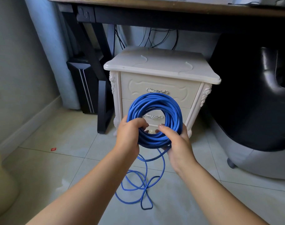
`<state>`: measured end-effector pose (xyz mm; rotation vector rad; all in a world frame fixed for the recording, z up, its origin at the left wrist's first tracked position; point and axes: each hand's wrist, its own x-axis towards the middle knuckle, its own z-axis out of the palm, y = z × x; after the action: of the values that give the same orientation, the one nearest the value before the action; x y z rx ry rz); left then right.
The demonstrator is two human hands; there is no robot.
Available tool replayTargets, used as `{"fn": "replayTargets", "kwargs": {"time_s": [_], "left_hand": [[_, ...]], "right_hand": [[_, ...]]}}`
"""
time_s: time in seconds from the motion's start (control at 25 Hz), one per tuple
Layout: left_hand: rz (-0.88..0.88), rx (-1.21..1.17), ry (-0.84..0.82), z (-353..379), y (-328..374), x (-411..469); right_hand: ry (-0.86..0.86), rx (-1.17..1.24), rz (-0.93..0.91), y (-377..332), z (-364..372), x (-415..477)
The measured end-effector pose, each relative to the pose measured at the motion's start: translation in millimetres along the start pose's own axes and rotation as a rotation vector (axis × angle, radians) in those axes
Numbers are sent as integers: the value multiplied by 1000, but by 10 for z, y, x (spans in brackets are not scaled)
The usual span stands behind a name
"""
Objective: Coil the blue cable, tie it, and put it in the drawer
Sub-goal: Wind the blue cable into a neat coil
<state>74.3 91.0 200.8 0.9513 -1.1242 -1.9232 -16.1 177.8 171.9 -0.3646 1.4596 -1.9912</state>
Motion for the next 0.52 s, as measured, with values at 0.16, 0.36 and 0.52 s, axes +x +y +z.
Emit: {"fn": "replayTargets", "kwargs": {"time_s": [0.16, 0.36, 0.52], "left_hand": [[-54, -10, -107, 8, -88, -45], [-109, 300, -258, -49, -36, 4], [226, 510, -274, -69, 77, 49]], "right_hand": [[41, 77, 64, -25, -25, 39], [185, -108, -27, -185, -133, 176], [101, -497, -273, -250, -129, 170]]}}
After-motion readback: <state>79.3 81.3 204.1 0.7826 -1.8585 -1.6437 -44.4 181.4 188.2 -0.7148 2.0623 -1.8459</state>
